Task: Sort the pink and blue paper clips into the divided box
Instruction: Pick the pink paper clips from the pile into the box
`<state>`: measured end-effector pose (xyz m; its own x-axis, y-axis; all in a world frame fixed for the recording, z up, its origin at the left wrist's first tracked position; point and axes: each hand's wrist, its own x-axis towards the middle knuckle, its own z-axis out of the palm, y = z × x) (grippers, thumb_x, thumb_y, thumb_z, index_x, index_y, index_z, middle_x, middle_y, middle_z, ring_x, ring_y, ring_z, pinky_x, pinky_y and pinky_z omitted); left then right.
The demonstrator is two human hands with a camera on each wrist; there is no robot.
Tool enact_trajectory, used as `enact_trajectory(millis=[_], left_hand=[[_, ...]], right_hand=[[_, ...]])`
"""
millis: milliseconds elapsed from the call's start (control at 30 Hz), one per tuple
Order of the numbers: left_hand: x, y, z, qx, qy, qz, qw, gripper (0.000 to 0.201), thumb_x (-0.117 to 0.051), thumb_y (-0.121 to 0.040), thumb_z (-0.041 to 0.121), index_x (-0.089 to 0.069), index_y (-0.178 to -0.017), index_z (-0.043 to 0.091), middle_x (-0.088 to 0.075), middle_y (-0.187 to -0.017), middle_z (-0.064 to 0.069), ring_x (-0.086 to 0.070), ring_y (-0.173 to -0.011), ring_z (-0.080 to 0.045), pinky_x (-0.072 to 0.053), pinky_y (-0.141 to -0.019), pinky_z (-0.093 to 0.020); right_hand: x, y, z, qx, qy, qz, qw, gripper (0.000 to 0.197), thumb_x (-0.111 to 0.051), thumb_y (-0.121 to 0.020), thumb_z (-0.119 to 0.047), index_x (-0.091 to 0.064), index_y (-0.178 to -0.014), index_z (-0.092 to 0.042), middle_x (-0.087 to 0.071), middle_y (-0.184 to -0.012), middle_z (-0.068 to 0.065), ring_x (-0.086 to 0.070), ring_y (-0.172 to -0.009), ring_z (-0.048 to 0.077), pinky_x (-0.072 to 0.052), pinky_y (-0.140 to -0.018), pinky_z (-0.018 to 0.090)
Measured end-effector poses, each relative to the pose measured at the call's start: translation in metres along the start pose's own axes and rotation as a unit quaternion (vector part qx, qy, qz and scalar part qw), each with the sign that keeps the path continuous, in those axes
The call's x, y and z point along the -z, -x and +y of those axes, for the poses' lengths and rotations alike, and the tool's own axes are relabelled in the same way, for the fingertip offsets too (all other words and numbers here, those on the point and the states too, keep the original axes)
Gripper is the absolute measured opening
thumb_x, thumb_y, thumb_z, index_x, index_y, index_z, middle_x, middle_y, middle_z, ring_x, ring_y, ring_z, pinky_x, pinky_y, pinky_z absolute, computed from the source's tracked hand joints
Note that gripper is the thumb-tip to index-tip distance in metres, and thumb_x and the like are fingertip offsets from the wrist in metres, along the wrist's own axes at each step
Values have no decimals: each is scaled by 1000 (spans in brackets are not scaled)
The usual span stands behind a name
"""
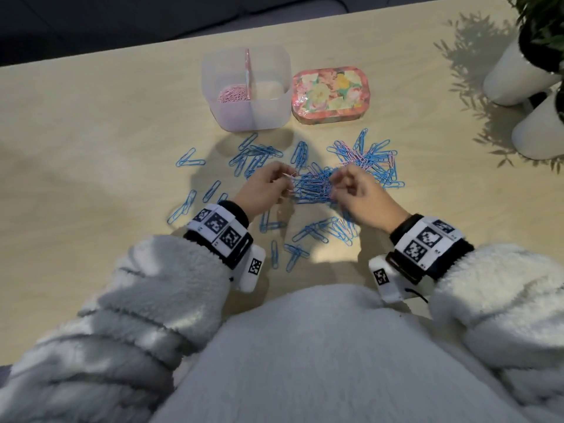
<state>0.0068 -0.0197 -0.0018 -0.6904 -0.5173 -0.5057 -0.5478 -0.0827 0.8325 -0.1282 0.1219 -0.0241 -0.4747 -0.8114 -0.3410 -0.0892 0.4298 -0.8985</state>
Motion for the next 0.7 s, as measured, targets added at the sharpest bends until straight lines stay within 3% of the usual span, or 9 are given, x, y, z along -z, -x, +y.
enact_trajectory(millis=[67, 133, 200, 267, 333, 367, 467, 567, 700], left_hand=[[-2, -7, 10, 75, 85, -14, 994, 19, -41, -91, 13, -52, -76, 18, -48, -68, 3, -51, -62, -11, -39, -57, -22], [-7, -15, 14, 99, 100, -17, 990, 26, -44, -91, 22, -44, -65, 18, -41, -62, 3, -47, -59, -13, -36, -54, -23], [-13, -23, 10, 29, -32, 0, 999, 33, -53, -90, 29, -39, -61, 20, -38, -59, 4, -43, -54, -12, -33, -54, -25], [-17, -27, 2, -34, -209, 19, 977, 29, -60, -86, 30, -43, -66, 18, -43, -62, 5, -44, -59, -13, -34, -60, -27], [-17, -27, -7, -52, -303, 19, 951, 21, -61, -85, 29, -45, -78, 17, -51, -73, 2, -50, -71, -18, -35, -66, -28], [-15, -27, -12, -62, -330, 17, 942, 19, -60, -86, 29, -45, -82, 18, -53, -79, 1, -51, -76, -20, -35, -67, -29], [1, -22, -20, -63, -358, 6, 931, 14, -58, -88, 25, -48, -83, 17, -53, -78, 3, -51, -75, -19, -35, -66, -29], [21, -15, -25, -56, -379, -9, 924, 8, -60, -86, 20, -55, -82, 14, -56, -78, 0, -50, -74, -18, -35, -66, -27], [35, -12, -29, -83, -352, -2, 932, 9, -60, -84, 16, -65, -83, 8, -64, -81, -4, -57, -78, -21, -41, -69, -29]], right_hand=[[11, -7, 3, -66, -93, 39, 993, 30, -40, -90, 3, -54, -81, -23, -48, -62, 3, -42, -49, 18, -33, -43, 22], [19, -14, 3, -113, -169, 67, 977, 32, -32, -85, 5, -55, -72, -13, -43, -58, 7, -38, -37, 16, -27, -37, 17], [23, -20, 1, -142, -191, 80, 968, 28, -37, -86, 0, -52, -63, -9, -43, -55, 6, -35, -32, 12, -24, -34, 16], [24, -25, 1, -109, -103, 86, 985, 27, -50, -89, -11, -50, -62, -15, -43, -51, 0, -33, -32, 9, -25, -36, 15], [22, -30, 2, -25, 80, 83, 993, 19, -60, -86, -21, -53, -68, -18, -44, -51, -3, -38, -40, 10, -31, -45, 21], [20, -32, 2, 4, 171, 71, 983, 13, -62, -84, -27, -57, -76, -18, -45, -53, -5, -41, -47, 11, -32, -50, 25], [13, -36, -2, 31, 377, 28, 925, 22, -61, -84, -37, -58, -98, -21, -54, -66, -4, -53, -71, 20, -34, -62, 29], [16, -39, -5, 28, 398, 65, 915, 13, -55, -84, -24, -57, -97, -20, -67, -91, 6, -61, -92, 30, -42, -71, 34], [22, -43, -21, 17, 345, 119, 931, 17, -55, -82, -17, -60, -98, -19, -68, -100, 7, -59, -100, 32, -44, -75, 36]])
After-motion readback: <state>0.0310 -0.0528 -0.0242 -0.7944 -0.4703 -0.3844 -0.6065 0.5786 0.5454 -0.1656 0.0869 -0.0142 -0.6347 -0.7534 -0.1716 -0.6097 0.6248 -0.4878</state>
